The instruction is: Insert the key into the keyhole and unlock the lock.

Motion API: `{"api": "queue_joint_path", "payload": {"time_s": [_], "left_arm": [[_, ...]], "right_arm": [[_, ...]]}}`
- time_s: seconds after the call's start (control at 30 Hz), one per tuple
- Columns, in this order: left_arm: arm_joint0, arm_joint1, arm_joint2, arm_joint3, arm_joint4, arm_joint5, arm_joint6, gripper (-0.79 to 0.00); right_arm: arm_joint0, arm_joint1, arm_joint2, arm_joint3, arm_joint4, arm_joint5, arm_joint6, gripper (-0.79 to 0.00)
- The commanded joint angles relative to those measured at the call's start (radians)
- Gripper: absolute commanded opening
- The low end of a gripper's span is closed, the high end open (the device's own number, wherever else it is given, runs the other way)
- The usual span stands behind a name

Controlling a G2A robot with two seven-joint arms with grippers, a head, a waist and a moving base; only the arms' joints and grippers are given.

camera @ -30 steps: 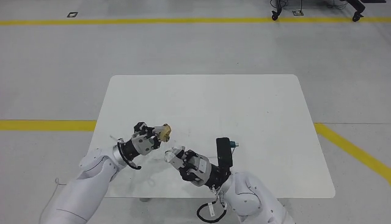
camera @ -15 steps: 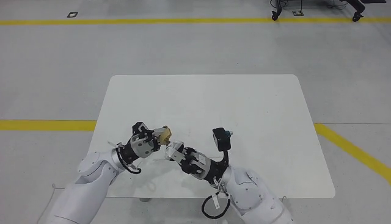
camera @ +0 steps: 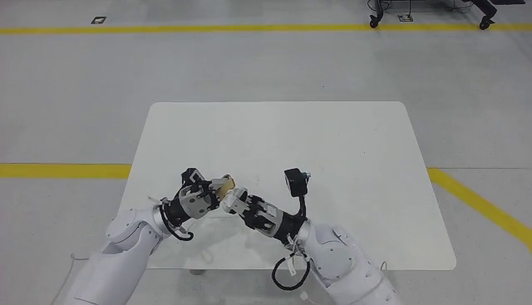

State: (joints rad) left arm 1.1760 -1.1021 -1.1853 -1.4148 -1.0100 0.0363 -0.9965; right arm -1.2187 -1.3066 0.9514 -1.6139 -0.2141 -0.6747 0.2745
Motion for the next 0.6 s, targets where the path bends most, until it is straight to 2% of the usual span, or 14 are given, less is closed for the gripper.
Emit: {"api": "queue_joint_path", "payload": {"time_s": [0.0,0.2,0.37,0.4,0.43,0.47,0.57], "left_arm": [[0.002,-0.001,-0.001,0.000,-0.001,0.000,-0.002,-0.785],[0.006,-0.004,-0.005,-0.001,0.002,0.006,-0.006,-0.785],[0.000,-0.005,-0.013,0.019,-0.005,0.041,0.002,-0.785],[-0.002,-0.005,-0.015,0.024,-0.005,0.046,0.002,-0.785],[-0.004,-0.005,-0.016,0.028,-0.004,0.052,0.001,-0.785],[-0.006,-0.005,-0.020,0.033,-0.002,0.057,0.001,-0.785],[-0.008,-0.004,-0.028,0.035,0.006,0.043,0.011,-0.785]], "right_arm": [[0.005,-0.001,-0.002,0.007,0.003,0.003,0.001,-0.785],[0.015,-0.005,-0.005,0.016,-0.007,0.011,-0.010,-0.785],[-0.012,0.000,0.014,-0.030,-0.019,-0.034,-0.018,-0.785],[-0.024,0.002,0.021,-0.046,-0.017,-0.050,-0.016,-0.662],[-0.037,0.006,0.031,-0.062,-0.009,-0.067,-0.013,-0.431],[-0.051,0.009,0.043,-0.077,0.004,-0.083,-0.010,0.000],[-0.057,0.011,0.048,-0.082,0.013,-0.089,-0.012,0.000]]}}
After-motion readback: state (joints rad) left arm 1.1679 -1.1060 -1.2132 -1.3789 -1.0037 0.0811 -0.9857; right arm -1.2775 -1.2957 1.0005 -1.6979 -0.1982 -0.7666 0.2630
